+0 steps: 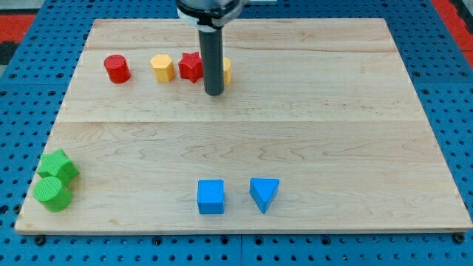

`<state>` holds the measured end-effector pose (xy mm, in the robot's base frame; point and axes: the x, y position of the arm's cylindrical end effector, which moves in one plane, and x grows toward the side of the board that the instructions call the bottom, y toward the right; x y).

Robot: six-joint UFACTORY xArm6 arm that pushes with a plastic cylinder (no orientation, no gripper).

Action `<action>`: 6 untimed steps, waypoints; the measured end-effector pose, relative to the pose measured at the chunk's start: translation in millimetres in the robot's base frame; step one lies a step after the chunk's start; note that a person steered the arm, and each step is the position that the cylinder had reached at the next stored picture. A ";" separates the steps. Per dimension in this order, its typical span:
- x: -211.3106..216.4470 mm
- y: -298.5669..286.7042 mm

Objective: Nudge the red star along with yellow hexagon left a bit

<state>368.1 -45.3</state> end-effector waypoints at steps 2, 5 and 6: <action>-55.1 -12.0; -42.1 -72.8; -58.0 -85.2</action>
